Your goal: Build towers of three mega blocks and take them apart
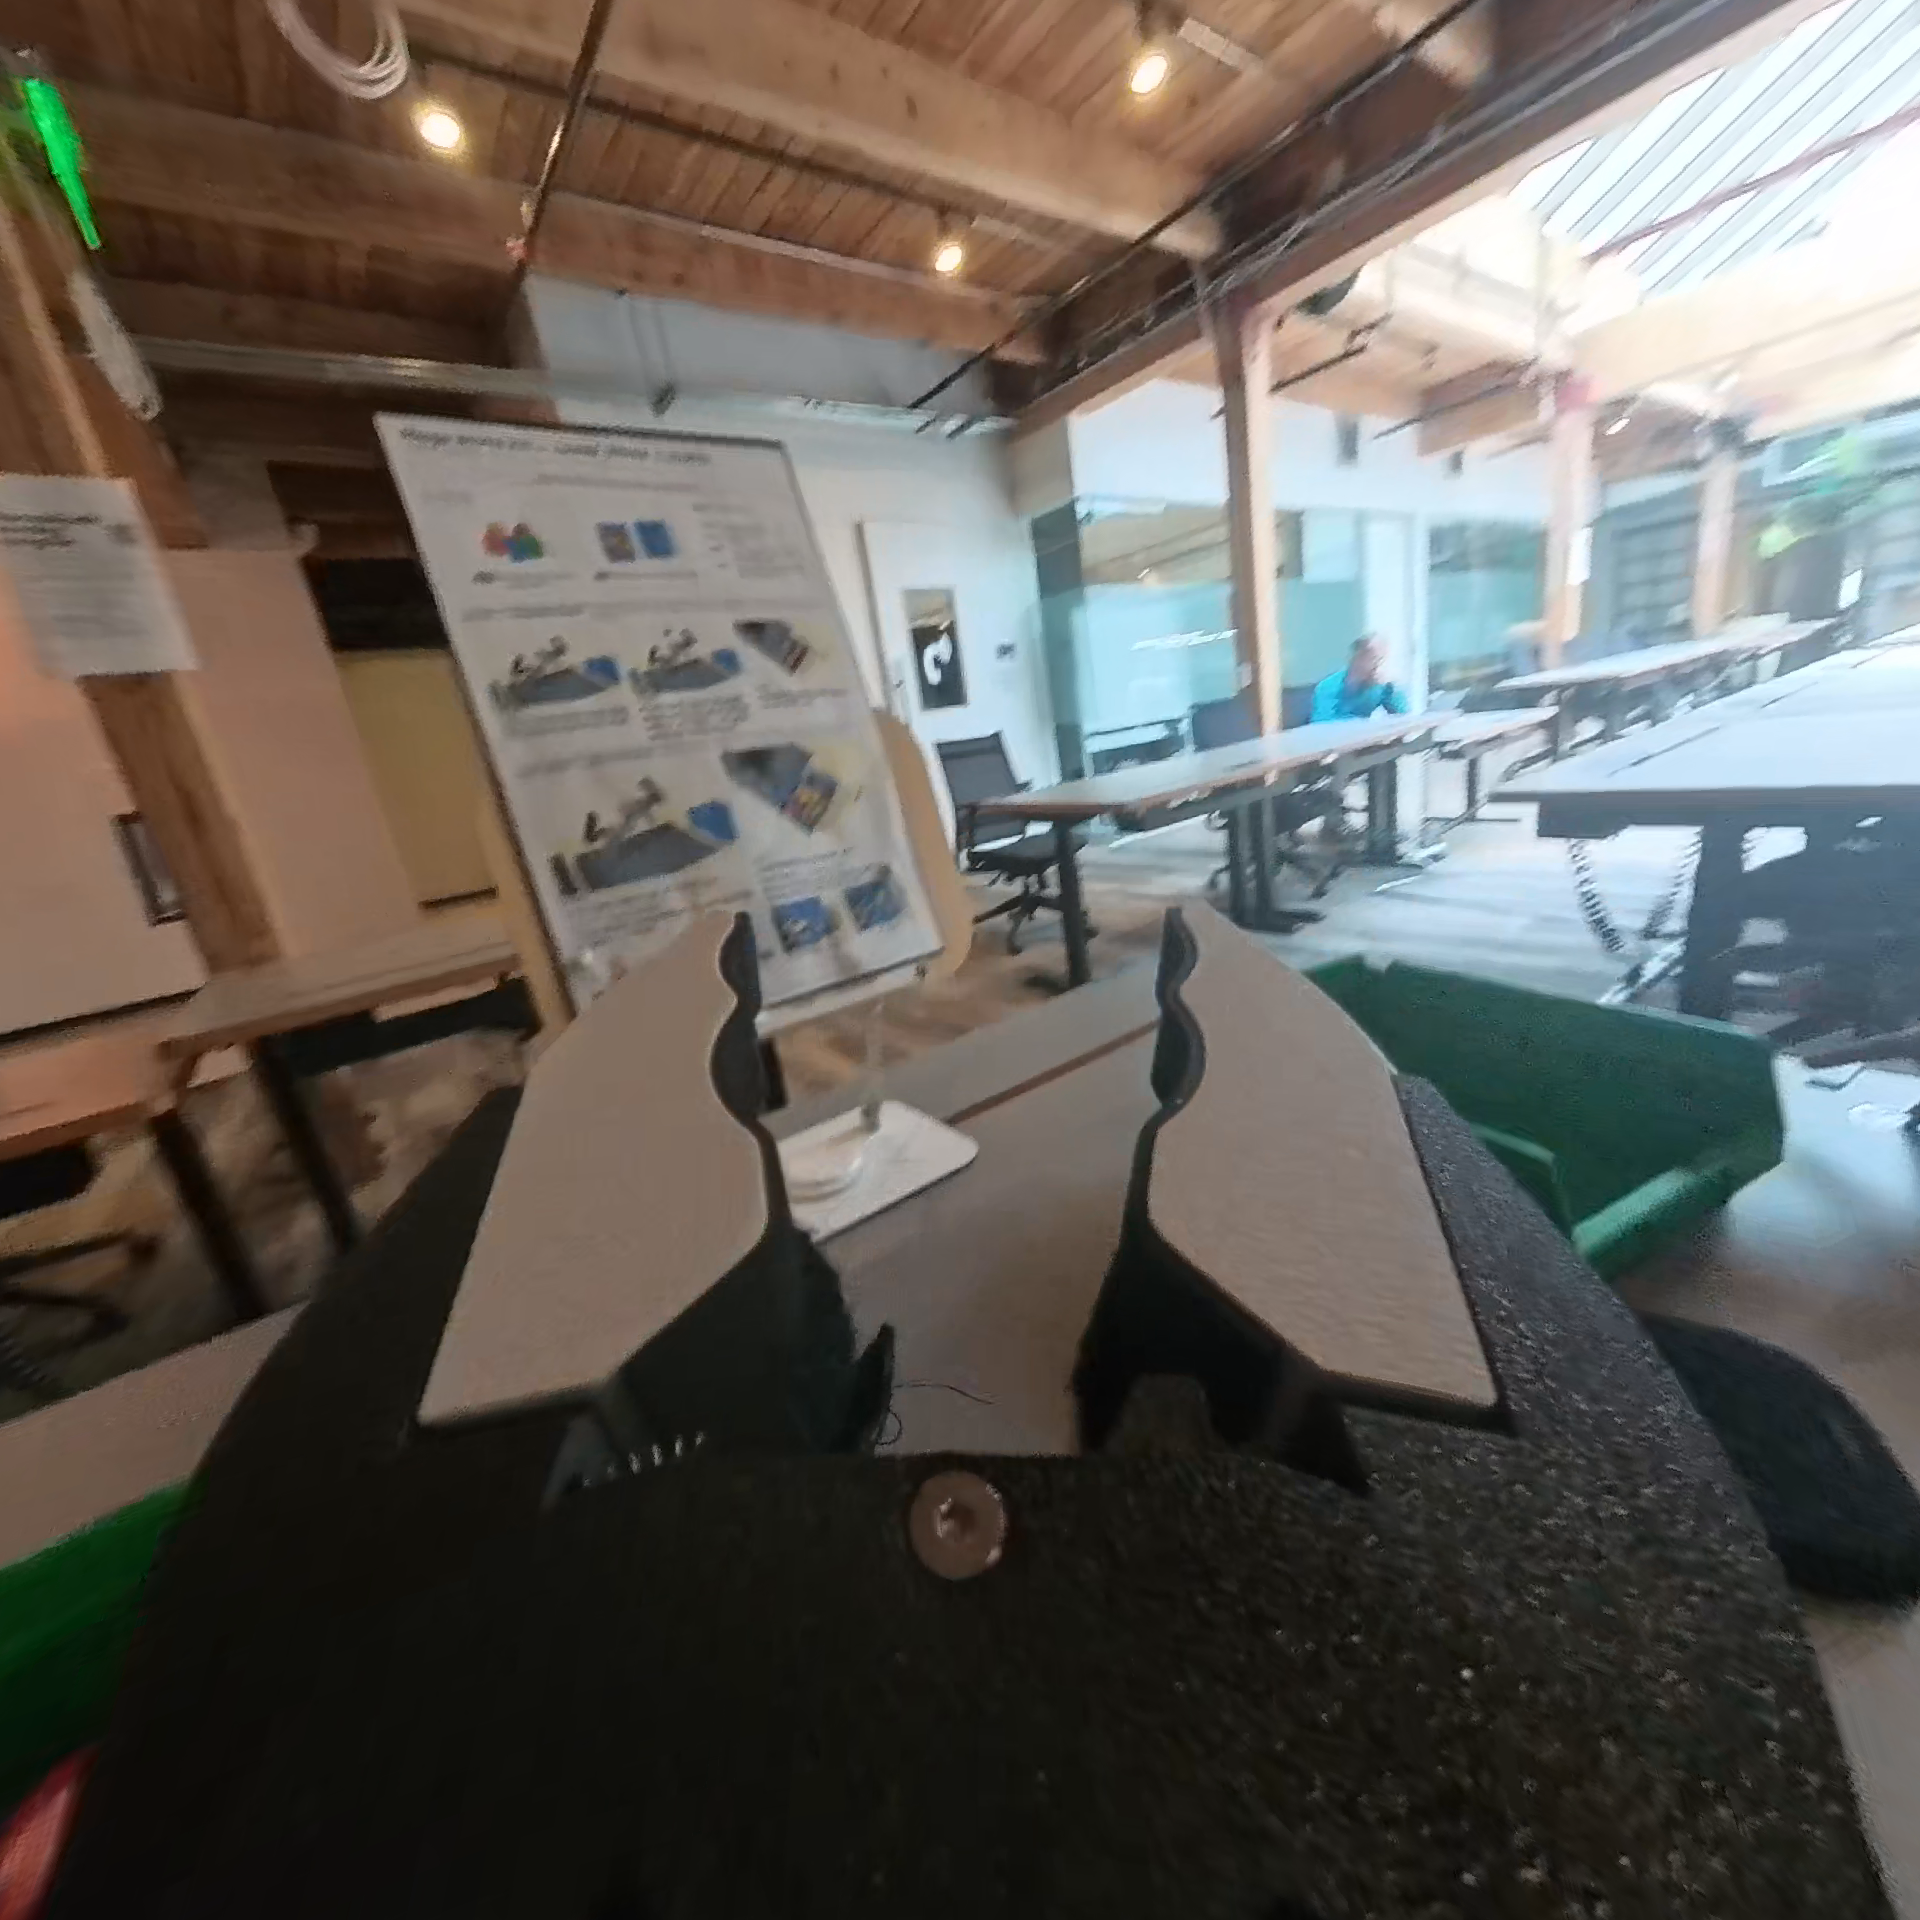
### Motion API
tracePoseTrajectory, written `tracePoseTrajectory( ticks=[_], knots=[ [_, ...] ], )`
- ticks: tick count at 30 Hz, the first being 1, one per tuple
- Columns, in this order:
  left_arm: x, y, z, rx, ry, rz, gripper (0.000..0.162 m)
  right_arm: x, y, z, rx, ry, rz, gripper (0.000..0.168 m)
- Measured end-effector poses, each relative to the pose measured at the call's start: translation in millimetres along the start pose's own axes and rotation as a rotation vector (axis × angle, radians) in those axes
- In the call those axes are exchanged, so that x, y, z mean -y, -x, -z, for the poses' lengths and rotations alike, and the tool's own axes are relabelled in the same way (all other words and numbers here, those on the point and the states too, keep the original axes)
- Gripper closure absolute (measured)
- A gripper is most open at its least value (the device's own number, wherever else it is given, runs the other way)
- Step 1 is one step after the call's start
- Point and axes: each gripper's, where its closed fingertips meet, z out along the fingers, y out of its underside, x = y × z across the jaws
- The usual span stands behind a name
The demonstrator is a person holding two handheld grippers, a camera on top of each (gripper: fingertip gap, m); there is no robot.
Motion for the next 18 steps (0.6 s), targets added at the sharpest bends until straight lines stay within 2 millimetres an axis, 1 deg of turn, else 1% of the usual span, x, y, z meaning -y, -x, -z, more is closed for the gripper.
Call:
tracePoseTrajectory(
  ticks=[2, 5, 10, 15, 18],
  knots=[
    [-13.2, 1.7, 12.2, 0.04, 0.05, -0.027, 0.089, -5.8, -0.2, -3.4, 0.007, 0.038, -0.026, 0.021],
    [-30.0, 2.0, 23.7, 0.069, 0.099, -0.027, 0.089, -17.4, -0.7, -9.5, 0.032, 0.093, -0.096, 0.021],
    [-51.3, 0.5, 27.5, 0.076, 0.117, 0.037, 0.089, -13.8, -6.9, -8.0, 0.036, 0.082, -0.158, 0.022],
    [-74.2, -6.5, 33.8, 0.051, 0.164, 0.02, 0.088, -22.4, -2.7, -14.8, 0.024, 0.116, -0.11, 0.021],
    [-85.8, -4.1, 44.9, 0.073, 0.191, 0.033, 0.088, -21.8, -7.2, -12.4, -0.017, 0.107, -0.097, 0.021]
  ],
)
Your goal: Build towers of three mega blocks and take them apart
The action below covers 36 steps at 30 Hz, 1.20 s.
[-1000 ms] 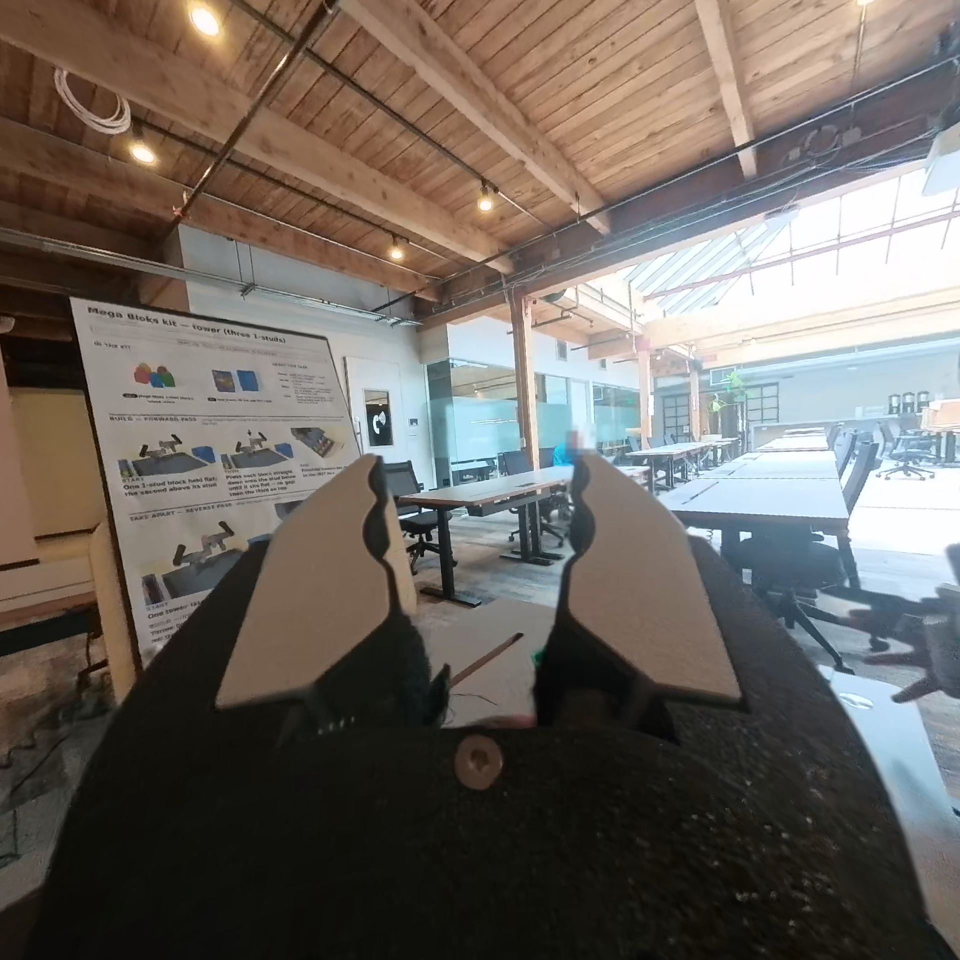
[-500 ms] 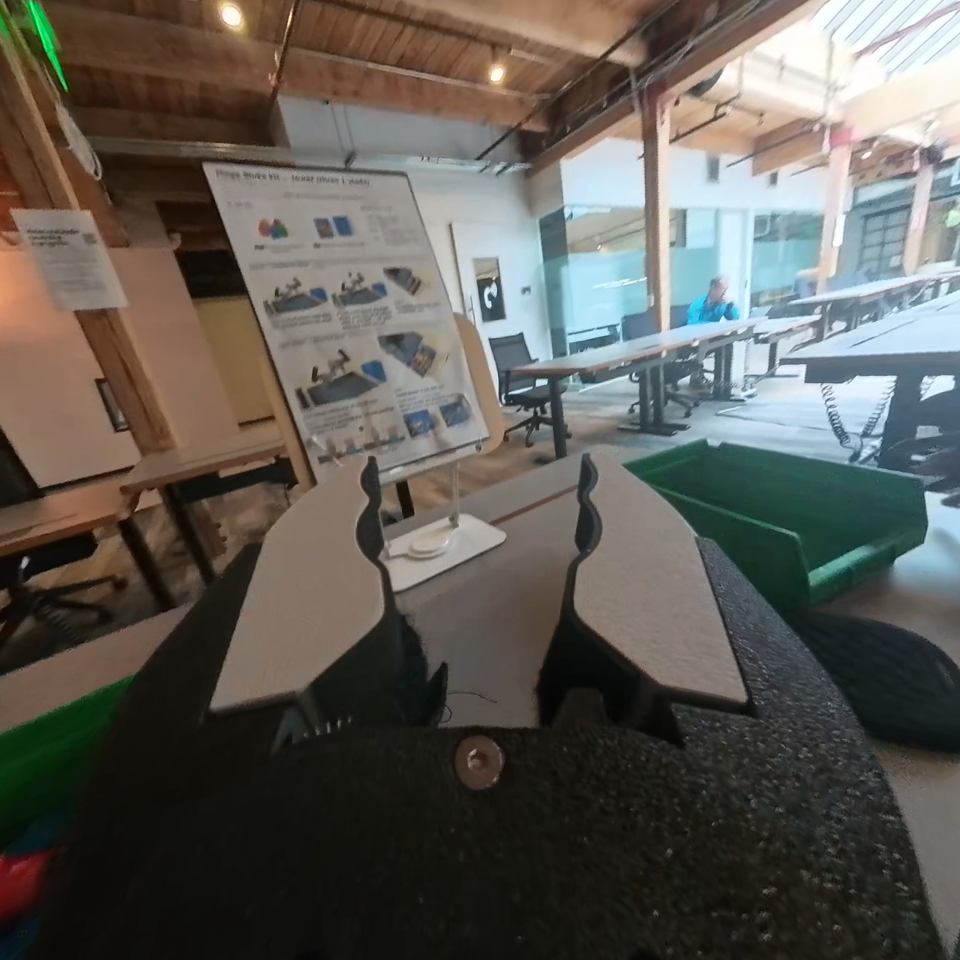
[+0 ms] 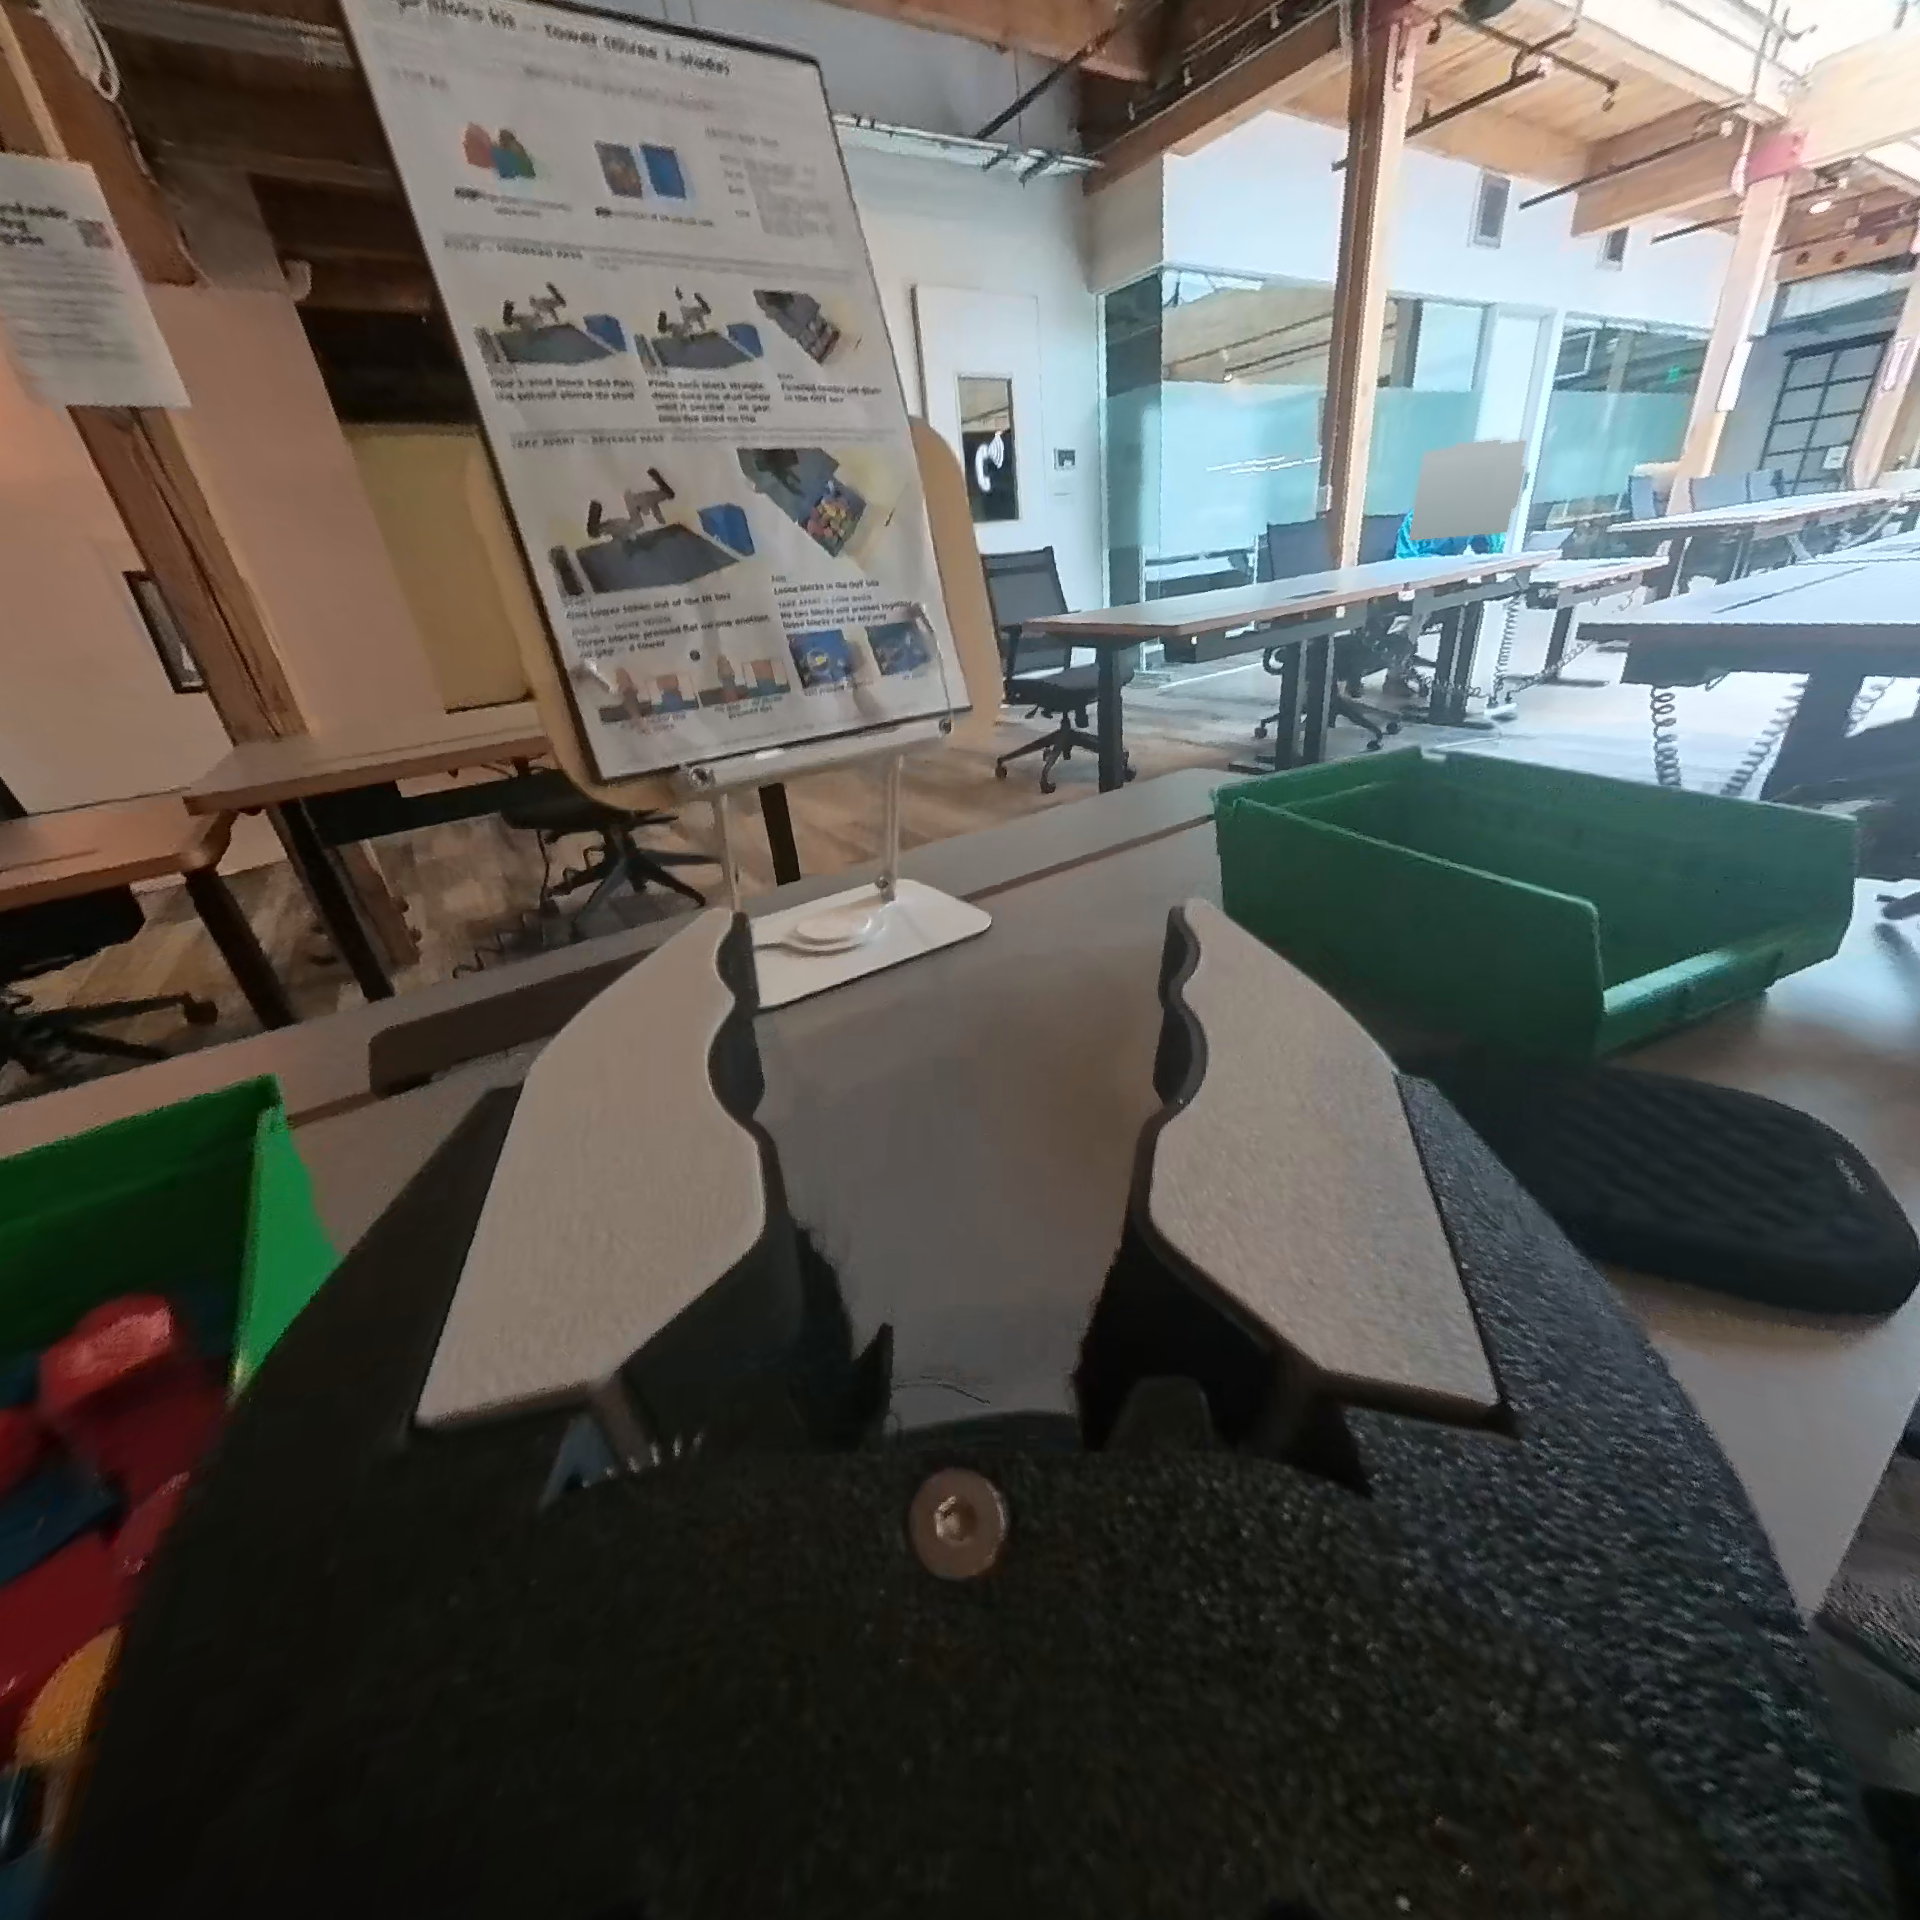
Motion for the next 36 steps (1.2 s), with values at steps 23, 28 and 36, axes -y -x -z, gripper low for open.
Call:
tracePoseTrajectory(
  ticks=[23, 28, 36],
  knots=[
    [-48.8, 18.5, 62.1, 0.064, 0.076, 0.044, 0.089, -10.0, -21.8, -7.9, -0.231, -0.018, 0.105, 0.024],
    [-56.0, 12.4, 52.6, 0.048, 0.101, 0.02, 0.089, -17.3, -27.0, -6.9, -0.247, 0.001, 0.115, 0.024],
    [-81.5, 22.6, 45.1, 0.149, 0.162, 0.001, 0.086, -46.6, -32.7, -22.0, -0.285, 0.13, 0.245, 0.022]
  ],
)
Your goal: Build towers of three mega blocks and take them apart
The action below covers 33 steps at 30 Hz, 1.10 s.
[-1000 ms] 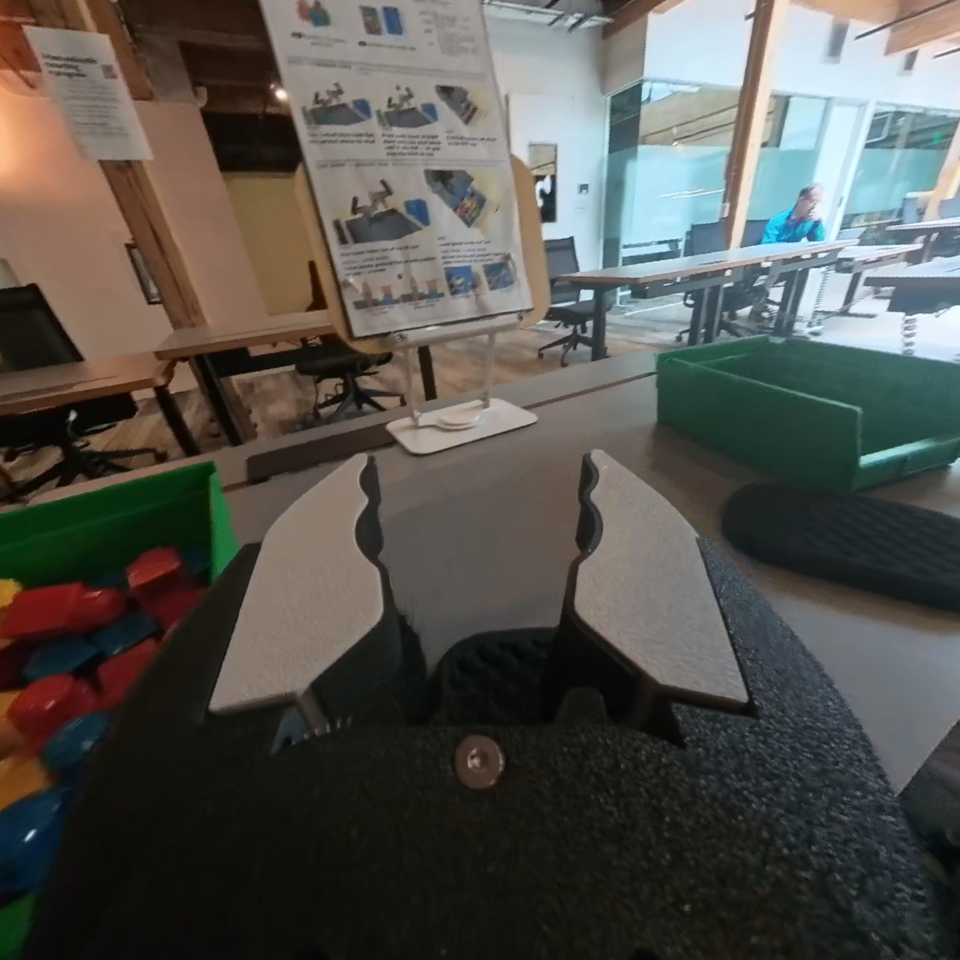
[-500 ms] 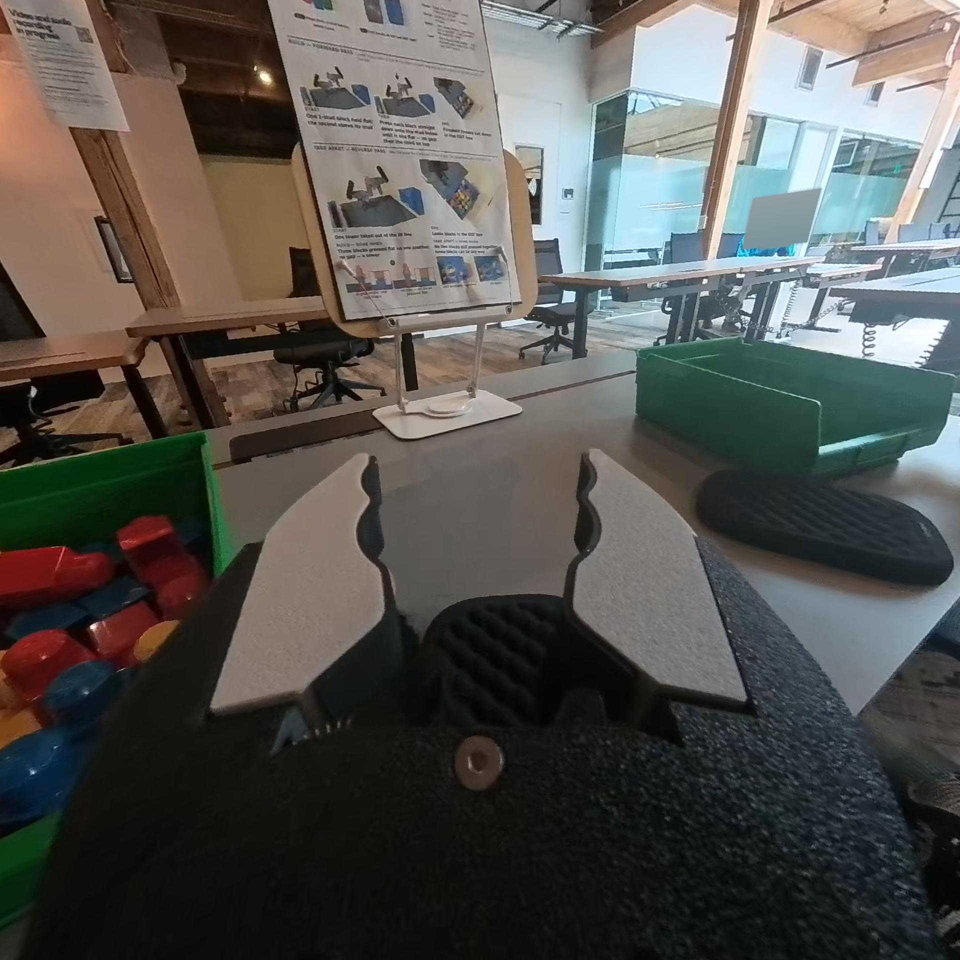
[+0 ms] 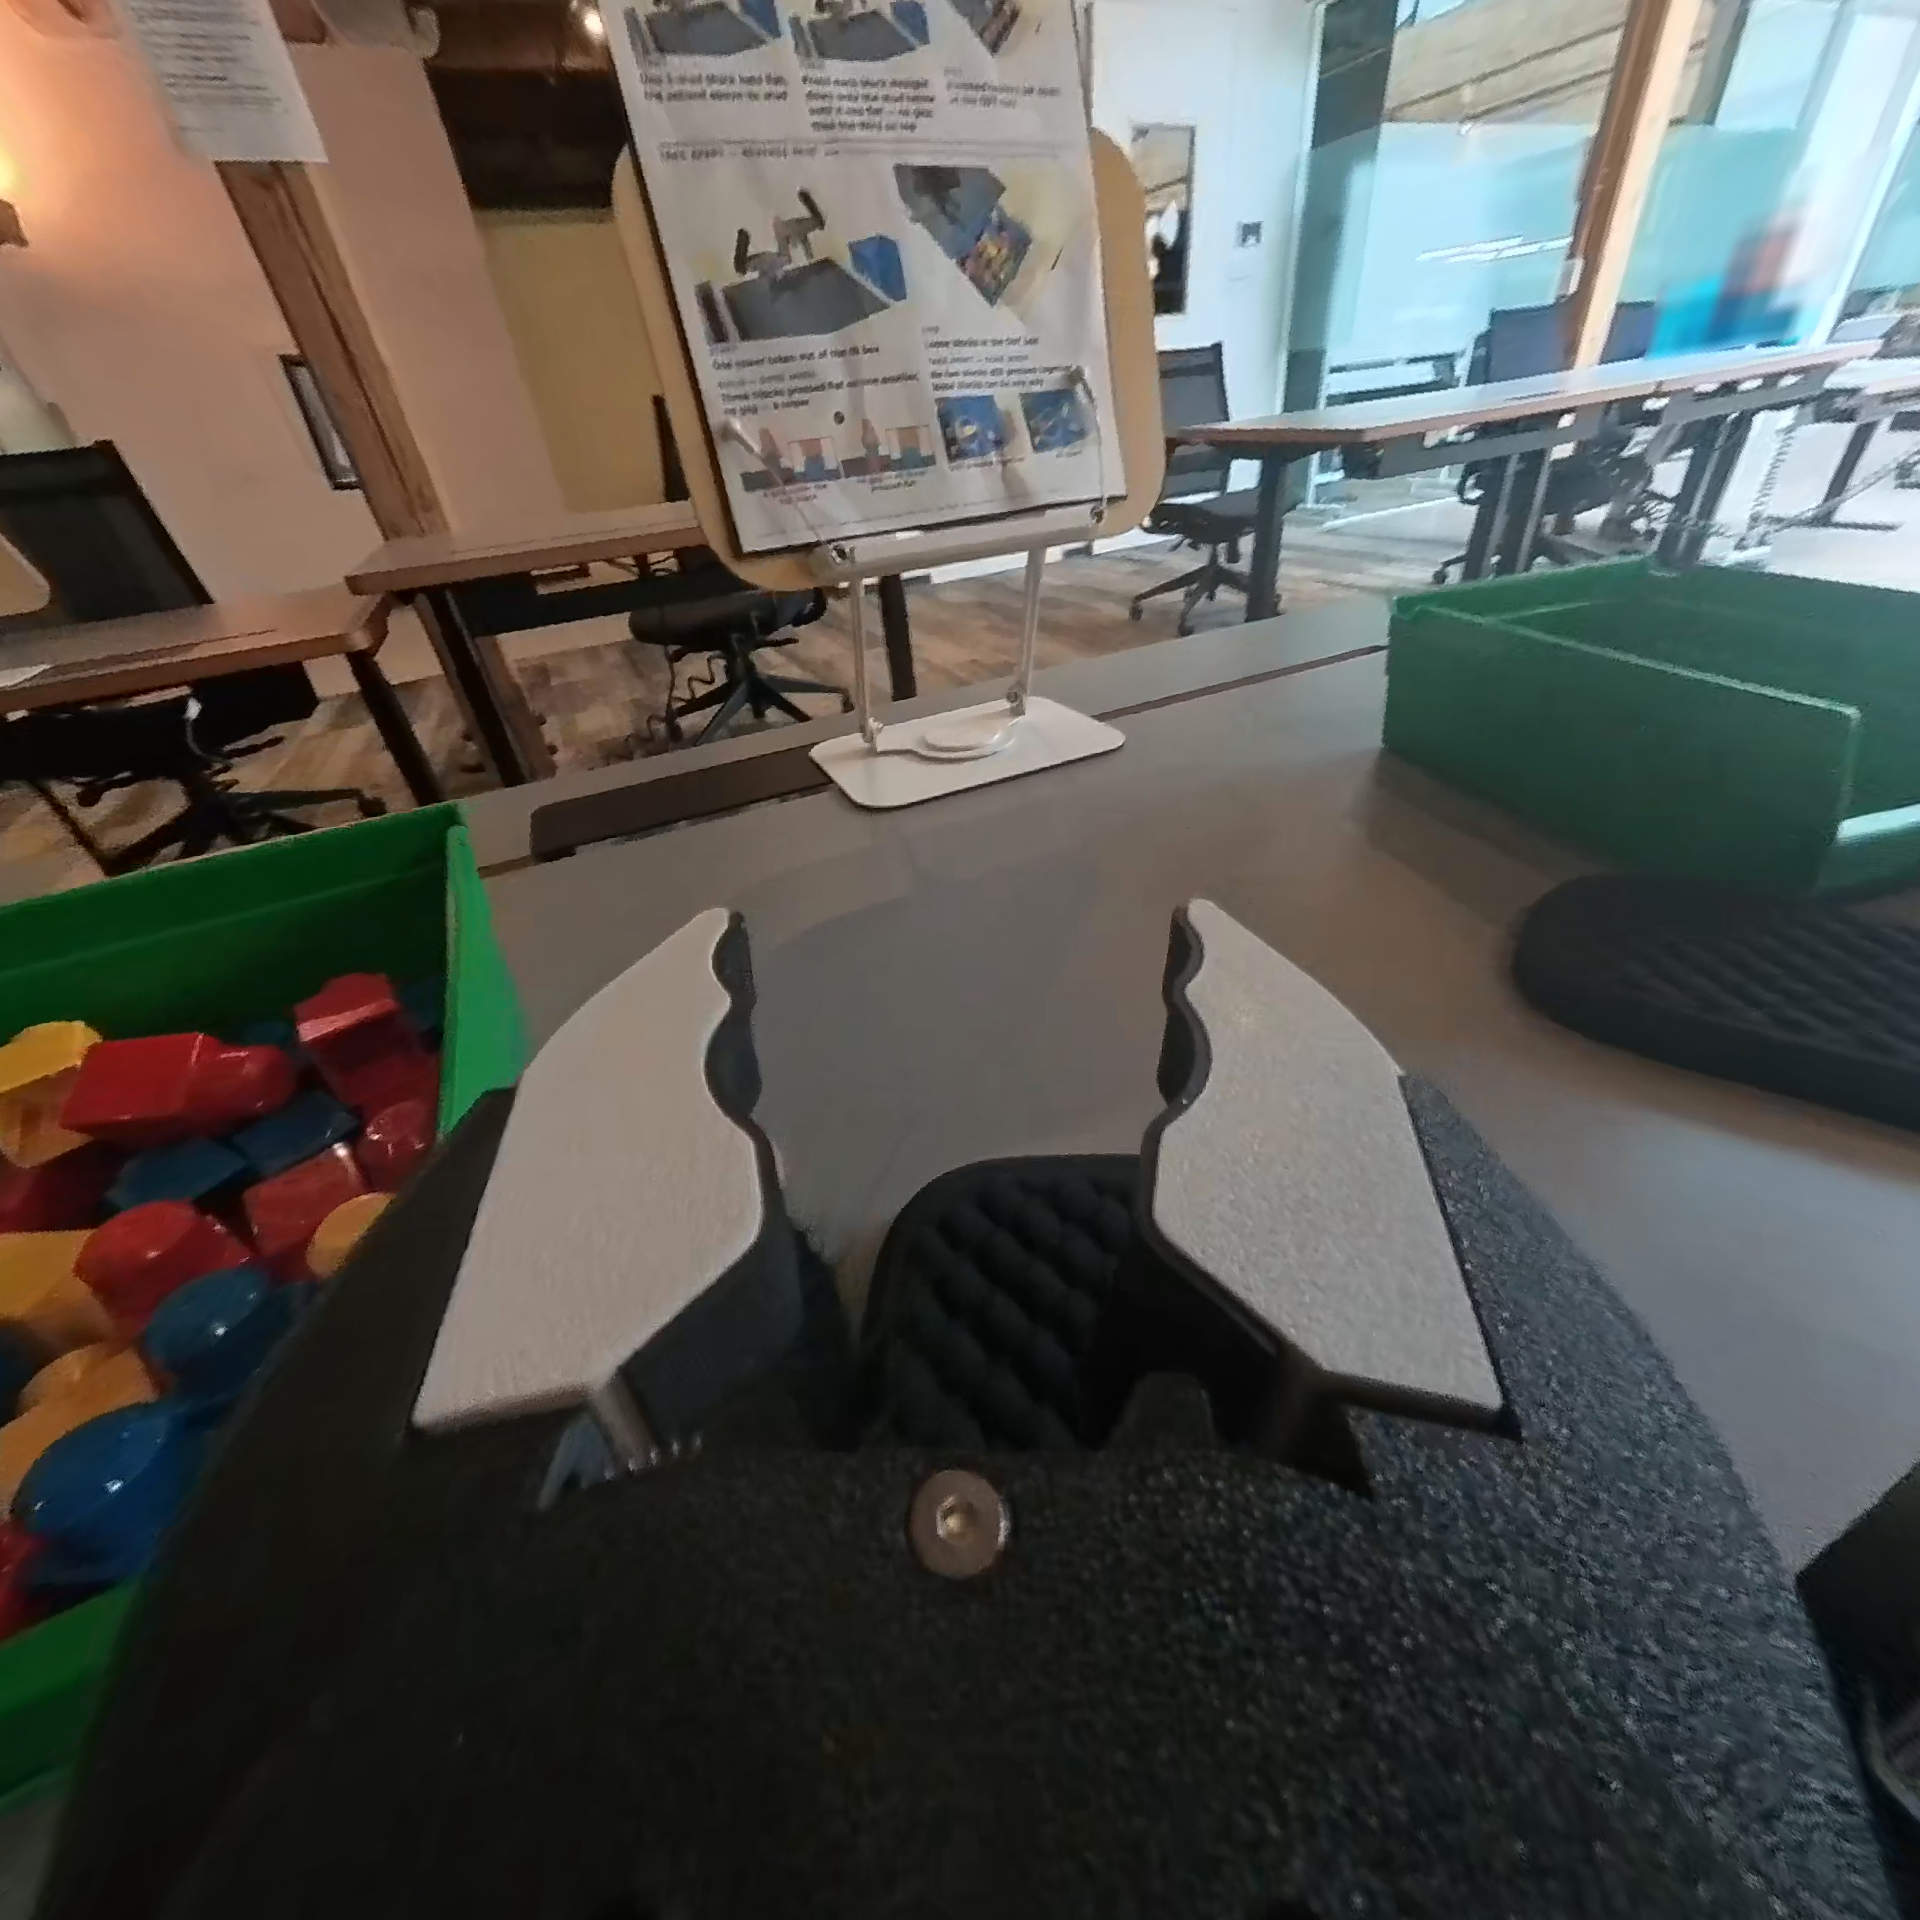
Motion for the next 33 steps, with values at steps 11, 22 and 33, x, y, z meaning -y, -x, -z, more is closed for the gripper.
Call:
tracePoseTrajectory(
  ticks=[11, 22, 33],
  knots=[
    [-16.8, -12.1, 9.1, 0.048, 0.038, -0.044, 0.086, -16.9, 5.8, 0.3, -0.098, -0.002, 0.27, 0.026],
    [-19.7, -11.0, 17.6, 0.065, 0.042, -0.072, 0.087, 47.8, 37.8, 5.2, -0.225, -0.316, 0.338, 0.04],
    [25.0, 15.5, -15.8, 0.053, -0.093, -0.075, 0.093, 187.6, 367.7, -111.9, 0.13, -0.939, 0.488, 0.087]
  ],
)
